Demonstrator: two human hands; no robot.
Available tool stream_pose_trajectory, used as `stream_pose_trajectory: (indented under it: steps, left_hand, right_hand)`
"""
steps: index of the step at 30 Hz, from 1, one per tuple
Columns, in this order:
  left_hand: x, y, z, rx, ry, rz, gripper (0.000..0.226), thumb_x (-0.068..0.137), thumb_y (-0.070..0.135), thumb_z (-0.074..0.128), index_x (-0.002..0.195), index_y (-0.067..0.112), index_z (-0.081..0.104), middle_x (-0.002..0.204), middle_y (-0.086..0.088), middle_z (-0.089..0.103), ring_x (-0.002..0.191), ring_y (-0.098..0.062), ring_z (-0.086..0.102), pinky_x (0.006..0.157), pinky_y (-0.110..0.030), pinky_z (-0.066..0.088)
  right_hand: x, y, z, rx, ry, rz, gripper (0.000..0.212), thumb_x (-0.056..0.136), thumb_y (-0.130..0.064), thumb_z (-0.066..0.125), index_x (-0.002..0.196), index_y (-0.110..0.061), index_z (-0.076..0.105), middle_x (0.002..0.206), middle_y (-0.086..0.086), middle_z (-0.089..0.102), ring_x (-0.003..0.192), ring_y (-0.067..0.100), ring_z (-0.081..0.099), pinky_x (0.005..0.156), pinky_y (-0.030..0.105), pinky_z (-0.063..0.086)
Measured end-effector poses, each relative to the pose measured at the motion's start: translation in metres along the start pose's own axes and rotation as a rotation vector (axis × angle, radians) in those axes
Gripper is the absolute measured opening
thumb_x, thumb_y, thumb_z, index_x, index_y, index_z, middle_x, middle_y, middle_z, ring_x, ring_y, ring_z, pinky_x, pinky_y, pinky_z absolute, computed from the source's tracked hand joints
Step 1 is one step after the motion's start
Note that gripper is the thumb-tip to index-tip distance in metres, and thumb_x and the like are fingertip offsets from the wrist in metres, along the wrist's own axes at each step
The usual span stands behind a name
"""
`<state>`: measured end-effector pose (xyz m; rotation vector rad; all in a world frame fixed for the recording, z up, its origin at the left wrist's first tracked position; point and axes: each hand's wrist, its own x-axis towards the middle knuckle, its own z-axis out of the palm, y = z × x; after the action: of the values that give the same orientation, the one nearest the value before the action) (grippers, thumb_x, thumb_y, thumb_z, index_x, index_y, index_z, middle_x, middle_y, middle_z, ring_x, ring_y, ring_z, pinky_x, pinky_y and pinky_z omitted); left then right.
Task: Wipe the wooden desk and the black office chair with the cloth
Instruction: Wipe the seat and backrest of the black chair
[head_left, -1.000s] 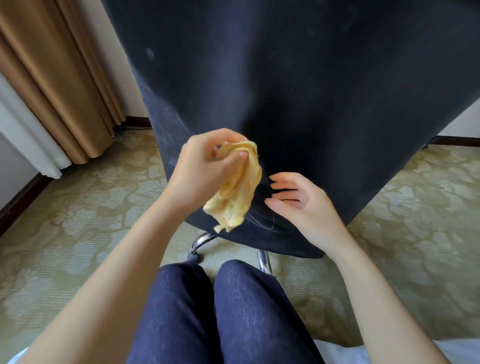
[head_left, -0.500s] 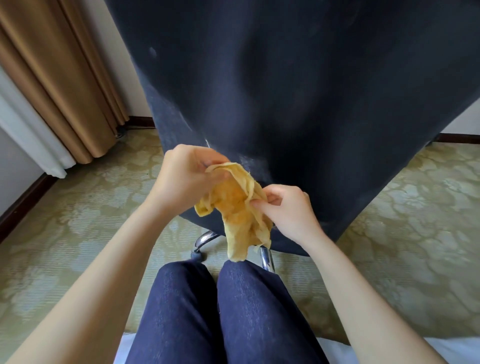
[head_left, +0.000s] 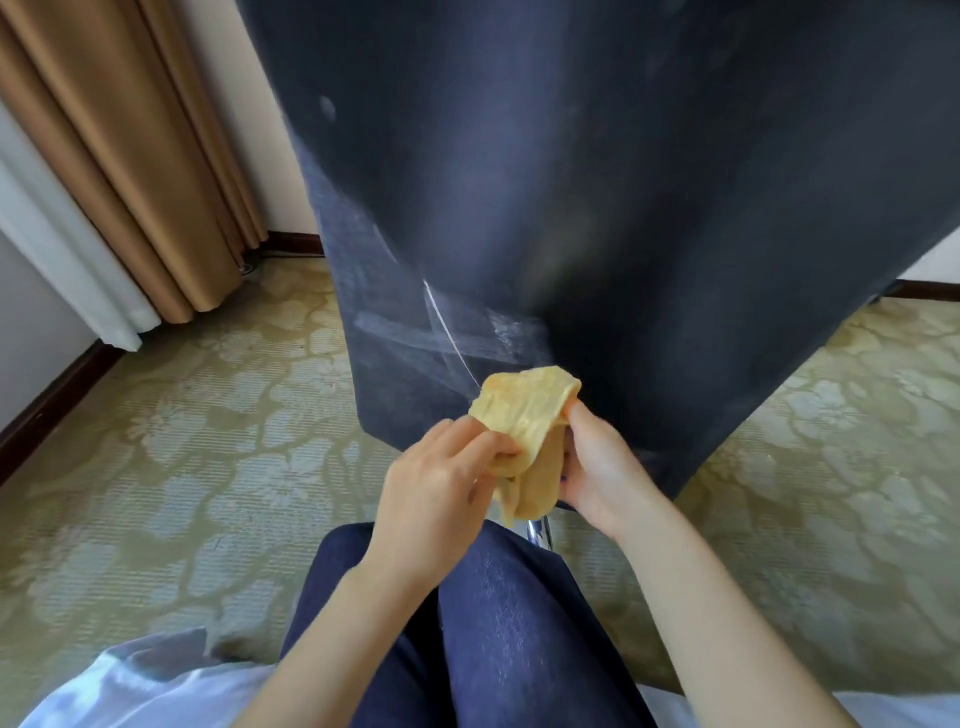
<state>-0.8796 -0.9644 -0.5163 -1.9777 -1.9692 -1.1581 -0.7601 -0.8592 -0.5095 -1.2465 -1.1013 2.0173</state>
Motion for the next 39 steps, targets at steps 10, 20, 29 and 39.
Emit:
stream_pose_trajectory:
  steps: [10,20,29,39]
  left_hand:
    - [-0.022,-0.004,0.014,0.016,-0.11,0.025,0.055,0.075,0.033,0.069,0.124,0.013,0.052,0.114,-0.001,0.055,0.111,-0.021,0.049,0.101,-0.036,0.035]
    - [0.01,0.007,0.01,-0.307,-0.06,-0.173,0.045,0.071,-0.004,0.054,0.109,0.015,0.068,0.092,0.016,0.051,0.078,-0.006,0.052,0.063,-0.018,0.045]
    - [-0.006,0.025,0.03,-0.423,-0.439,-0.011,0.04,0.089,0.013,0.064,0.126,0.023,0.06,0.116,0.011,0.056,0.107,-0.006,0.053,0.093,-0.025,0.043]
    - [0.037,-0.023,0.019,-0.013,-0.357,-0.149,0.06,0.091,0.022,0.062,0.145,0.024,0.037,0.159,0.003,0.007,0.148,-0.023,0.004,0.118,-0.048,0.01]
  right_hand:
    - [-0.026,0.025,-0.016,0.755,-0.401,0.102,0.065,0.094,-0.044,0.038,0.138,0.004,0.041,0.141,0.024,0.044,0.132,0.03,0.042,0.112,0.039,0.029]
    - [-0.044,0.029,-0.013,0.074,-0.131,-0.238,0.05,0.082,-0.049,0.055,0.129,-0.032,0.054,0.128,-0.009,0.06,0.122,0.009,0.053,0.103,0.037,0.04]
    - [-0.036,0.039,-0.003,0.552,0.189,-0.172,0.063,0.072,-0.062,0.058,0.124,-0.027,0.059,0.113,0.002,0.069,0.098,0.016,0.068,0.068,0.026,0.055]
    - [0.03,-0.052,-0.045,-1.511,0.864,-1.69,0.041,0.097,-0.024,0.049,0.135,-0.039,0.046,0.143,-0.001,0.033,0.133,0.036,0.026,0.109,0.061,0.016]
